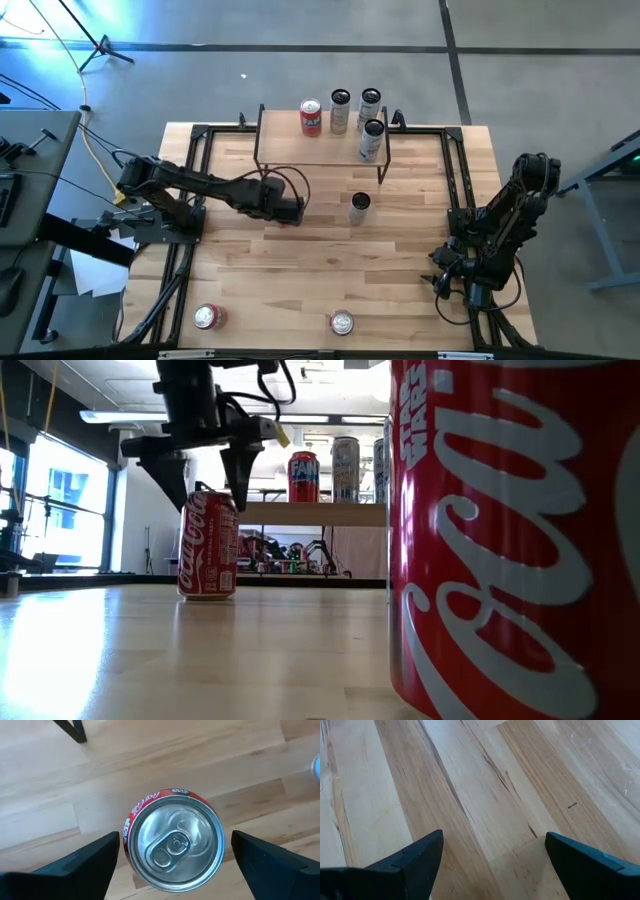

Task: Place canned beverage on shelf
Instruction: Put the top red white soda can on the shelf

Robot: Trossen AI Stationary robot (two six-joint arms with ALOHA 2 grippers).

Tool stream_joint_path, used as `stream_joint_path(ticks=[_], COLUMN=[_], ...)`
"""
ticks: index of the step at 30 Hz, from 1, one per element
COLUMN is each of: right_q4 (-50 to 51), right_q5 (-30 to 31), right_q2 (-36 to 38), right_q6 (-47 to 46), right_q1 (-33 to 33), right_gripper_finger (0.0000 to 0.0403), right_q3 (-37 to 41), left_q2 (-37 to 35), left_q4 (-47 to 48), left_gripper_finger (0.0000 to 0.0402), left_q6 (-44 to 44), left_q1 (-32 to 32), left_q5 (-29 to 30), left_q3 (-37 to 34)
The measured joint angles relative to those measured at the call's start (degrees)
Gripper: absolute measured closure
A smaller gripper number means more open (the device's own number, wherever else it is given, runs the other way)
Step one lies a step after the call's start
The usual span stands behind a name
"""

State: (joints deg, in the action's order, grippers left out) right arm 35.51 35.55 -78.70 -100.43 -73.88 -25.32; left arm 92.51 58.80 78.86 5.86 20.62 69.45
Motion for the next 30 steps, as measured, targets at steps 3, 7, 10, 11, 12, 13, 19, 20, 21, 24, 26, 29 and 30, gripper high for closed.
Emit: stream_joint_path(ticks=[3,7,10,11,12,13,19,20,21,24,26,29,30], right_q4=[0.00,0.00,0.00,0.00,0.00,0.00,0.00,-0.02,0.00,0.00,0.00,0.00,0.00], right_q5=[0.00,0.00,0.00,0.00,0.00,0.00,0.00,0.00,0.00,-0.02,0.00,0.00,0.00], right_q2=[0.00,0.01,0.00,0.01,0.02,0.00,0.00,0.00,0.00,0.00,0.00,0.02,0.00], right_q6=[0.00,-0.01,0.01,0.00,0.01,0.01,0.00,0.01,0.01,0.01,0.01,0.01,0.01], right_q1=[-0.01,-0.01,-0.01,0.01,-0.01,-0.01,0.01,-0.01,-0.01,-0.01,0.00,-0.01,-0.01], right_gripper_finger=[0.0064,0.0064,0.0064,0.0064,0.0064,0.0064,0.0064,0.0064,0.0064,0.0064,0.0064,0.0064,0.0064], right_q3=[0.00,0.00,0.00,0.00,0.00,0.00,-0.01,0.00,0.00,0.00,-0.01,0.00,0.00], left_q2=[0.01,0.02,0.02,0.17,0.64,1.24,6.22,7.13,8.07,11.11,13.07,15.86,16.64], left_q4=[0.58,1.30,1.32,1.30,1.26,1.27,1.25,1.29,1.32,1.65,1.65,1.84,1.91], left_gripper_finger=[0.0040,0.0040,0.0041,0.0041,0.0041,0.0041,0.0041,0.0041,0.0041,0.0041,0.0041,0.0041,0.0041], left_q6=[3.04,6.25,9.82,11.19,12.45,13.59,18.89,19.92,20.91,25.48,29.25,34.82,36.32], left_q1=[0.68,2.05,2.93,3.14,3.41,3.72,6.57,7.20,7.79,9.66,10.81,12.47,12.92], left_q5=[2.57,8.60,11.45,11.89,12.31,12.58,16.55,18.08,19.61,23.34,25.23,27.93,28.97], left_q3=[0.00,0.00,0.00,0.00,0.00,-0.01,-0.09,-0.09,-0.09,-0.09,-0.09,-0.09,-0.09])
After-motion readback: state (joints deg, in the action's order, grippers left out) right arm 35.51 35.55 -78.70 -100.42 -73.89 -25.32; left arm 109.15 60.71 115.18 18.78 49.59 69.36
